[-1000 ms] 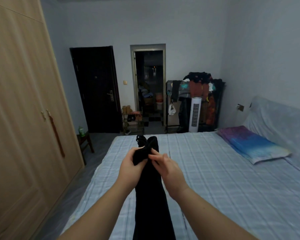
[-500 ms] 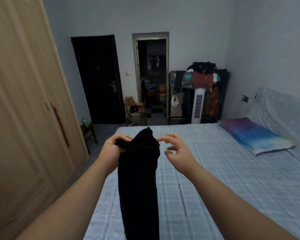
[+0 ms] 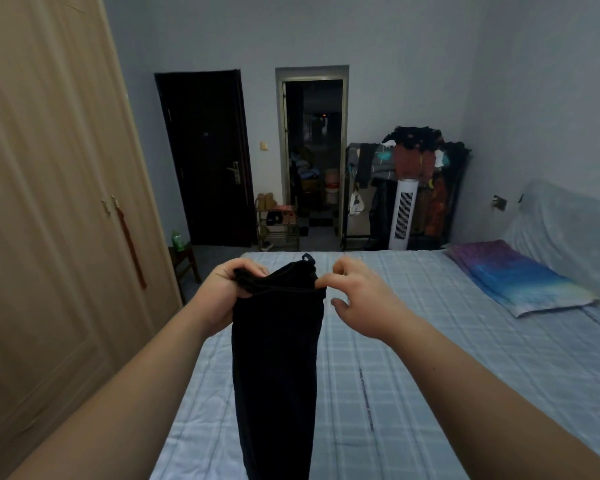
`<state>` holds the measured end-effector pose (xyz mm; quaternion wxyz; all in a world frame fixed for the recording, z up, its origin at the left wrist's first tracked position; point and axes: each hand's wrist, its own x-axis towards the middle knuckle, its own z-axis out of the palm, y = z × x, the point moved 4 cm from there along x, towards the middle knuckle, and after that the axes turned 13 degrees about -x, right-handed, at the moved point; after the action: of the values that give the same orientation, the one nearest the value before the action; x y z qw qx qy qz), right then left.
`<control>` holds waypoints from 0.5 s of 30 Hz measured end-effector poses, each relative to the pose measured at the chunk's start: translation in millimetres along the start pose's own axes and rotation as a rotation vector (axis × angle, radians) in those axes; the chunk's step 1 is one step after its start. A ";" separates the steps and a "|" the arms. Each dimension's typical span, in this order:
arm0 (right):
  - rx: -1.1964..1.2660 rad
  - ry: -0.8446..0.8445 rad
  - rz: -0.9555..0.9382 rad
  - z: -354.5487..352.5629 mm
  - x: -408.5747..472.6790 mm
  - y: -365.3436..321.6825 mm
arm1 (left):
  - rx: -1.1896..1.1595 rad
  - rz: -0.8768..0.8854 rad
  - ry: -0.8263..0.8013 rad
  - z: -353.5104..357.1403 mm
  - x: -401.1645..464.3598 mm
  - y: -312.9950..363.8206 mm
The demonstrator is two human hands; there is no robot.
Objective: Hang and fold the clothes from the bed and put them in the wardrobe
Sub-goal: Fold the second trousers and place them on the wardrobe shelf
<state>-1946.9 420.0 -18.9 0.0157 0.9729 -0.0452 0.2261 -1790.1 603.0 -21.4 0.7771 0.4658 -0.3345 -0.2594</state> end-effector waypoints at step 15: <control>0.126 0.013 -0.201 -9.4 -23.2 -6.1 | -0.023 -0.101 0.096 3.1 3.6 -2.4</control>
<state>-1971.2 428.4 -20.8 -0.0226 0.9702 0.0672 0.2319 -1790.4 597.7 -21.5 0.7836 0.4850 -0.2699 -0.2792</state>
